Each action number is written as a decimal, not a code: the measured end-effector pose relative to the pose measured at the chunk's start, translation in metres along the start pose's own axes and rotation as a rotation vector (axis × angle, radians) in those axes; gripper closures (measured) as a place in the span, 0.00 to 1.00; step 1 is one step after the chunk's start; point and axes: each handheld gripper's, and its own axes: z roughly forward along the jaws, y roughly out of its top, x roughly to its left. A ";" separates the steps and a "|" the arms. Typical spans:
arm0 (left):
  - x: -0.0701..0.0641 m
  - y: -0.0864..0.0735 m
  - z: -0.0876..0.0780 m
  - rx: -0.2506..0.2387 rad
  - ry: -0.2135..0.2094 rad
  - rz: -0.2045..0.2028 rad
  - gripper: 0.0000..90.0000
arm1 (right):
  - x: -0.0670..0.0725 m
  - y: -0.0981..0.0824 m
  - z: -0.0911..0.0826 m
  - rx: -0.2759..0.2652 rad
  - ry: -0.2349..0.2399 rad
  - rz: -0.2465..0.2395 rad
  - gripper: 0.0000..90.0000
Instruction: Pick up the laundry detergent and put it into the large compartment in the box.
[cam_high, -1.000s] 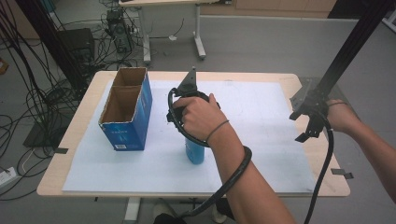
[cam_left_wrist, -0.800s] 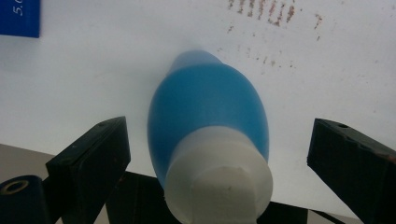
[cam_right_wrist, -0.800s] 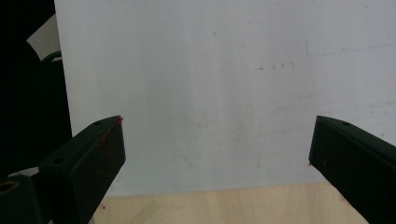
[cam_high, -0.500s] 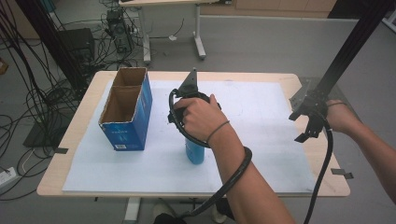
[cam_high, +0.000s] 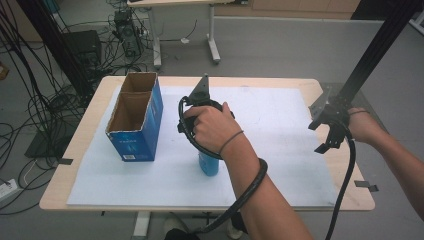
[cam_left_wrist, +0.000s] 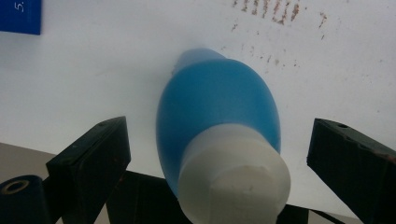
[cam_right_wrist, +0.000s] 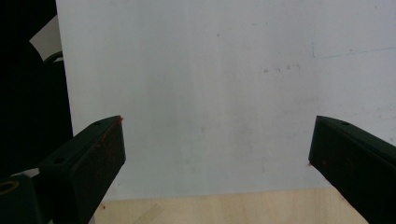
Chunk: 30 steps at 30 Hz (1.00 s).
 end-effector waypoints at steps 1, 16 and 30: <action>-0.001 -0.001 0.000 -0.003 0.002 -0.001 0.07 | 0.000 0.000 0.000 -0.002 0.000 -0.004 0.04; -0.006 -0.004 -0.001 -0.015 0.015 -0.006 0.07 | 0.001 -0.002 0.002 -0.004 0.001 0.000 0.04; -0.005 -0.009 0.001 -0.028 0.027 -0.019 0.05 | 0.002 -0.004 0.002 -0.016 0.003 -0.003 0.04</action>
